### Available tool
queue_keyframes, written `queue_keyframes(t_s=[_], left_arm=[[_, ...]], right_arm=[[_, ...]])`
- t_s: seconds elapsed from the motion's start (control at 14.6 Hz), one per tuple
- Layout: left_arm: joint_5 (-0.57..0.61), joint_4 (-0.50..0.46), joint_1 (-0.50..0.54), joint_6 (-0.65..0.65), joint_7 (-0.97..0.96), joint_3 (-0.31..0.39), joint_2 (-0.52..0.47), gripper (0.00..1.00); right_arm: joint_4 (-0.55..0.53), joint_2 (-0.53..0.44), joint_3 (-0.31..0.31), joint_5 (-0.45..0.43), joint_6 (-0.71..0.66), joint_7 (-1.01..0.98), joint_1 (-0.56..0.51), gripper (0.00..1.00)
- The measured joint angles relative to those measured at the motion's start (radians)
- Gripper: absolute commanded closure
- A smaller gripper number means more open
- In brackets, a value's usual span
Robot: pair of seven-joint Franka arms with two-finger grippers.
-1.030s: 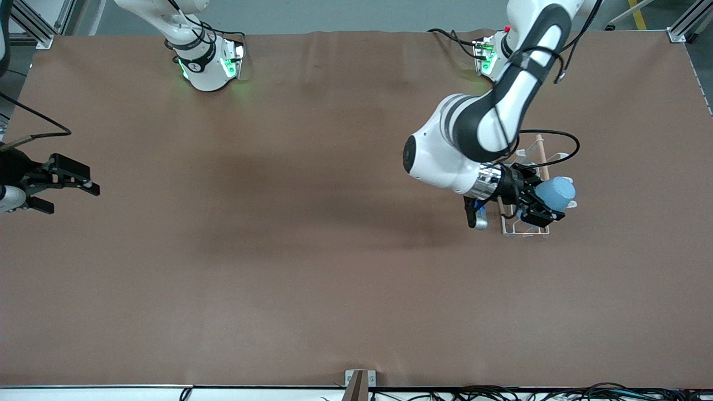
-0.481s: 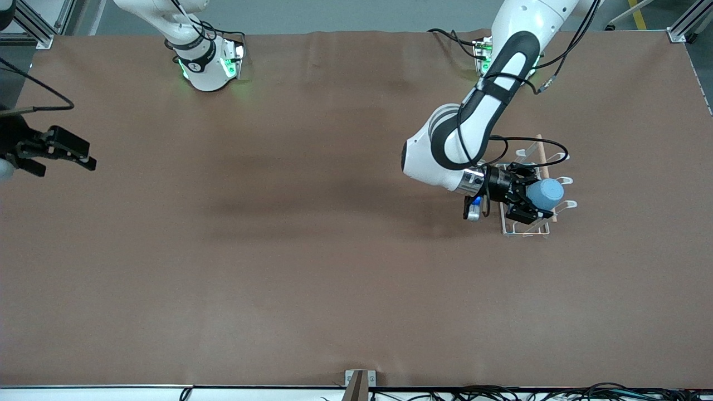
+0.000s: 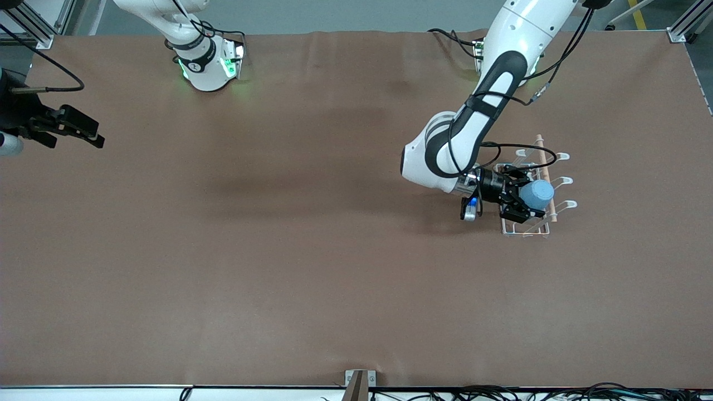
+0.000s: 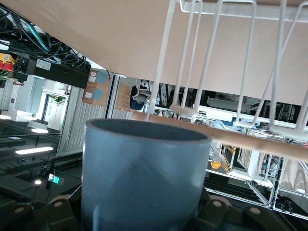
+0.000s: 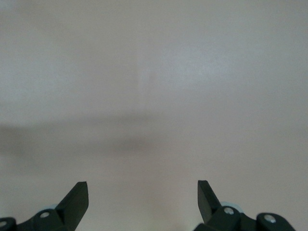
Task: Hang cup on cup holder
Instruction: 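Lower the cup onto a holder hook with the left gripper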
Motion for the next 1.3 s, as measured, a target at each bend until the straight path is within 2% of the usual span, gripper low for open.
queue_keyframes(t_s=[0.55,0.82,1.3], left_arm=[[0.029,-0.021,0.002,-0.014,-0.067,0.006,0.018,0.88],[0.046,-0.030,-0.001,-0.024,-0.091,0.006,0.022,0.80],[-0.002,-0.028,0.000,-0.024,-0.090,0.000,0.011,0.80]], right_arm=[[-0.004,-0.013,-0.007,-0.001,0.042,0.007,-0.006,0.00],[-0.004,-0.013,-0.008,-0.001,0.042,0.007,-0.008,0.00],[-0.005,-0.008,-0.009,-0.033,0.043,0.009,-0.008,0.00]])
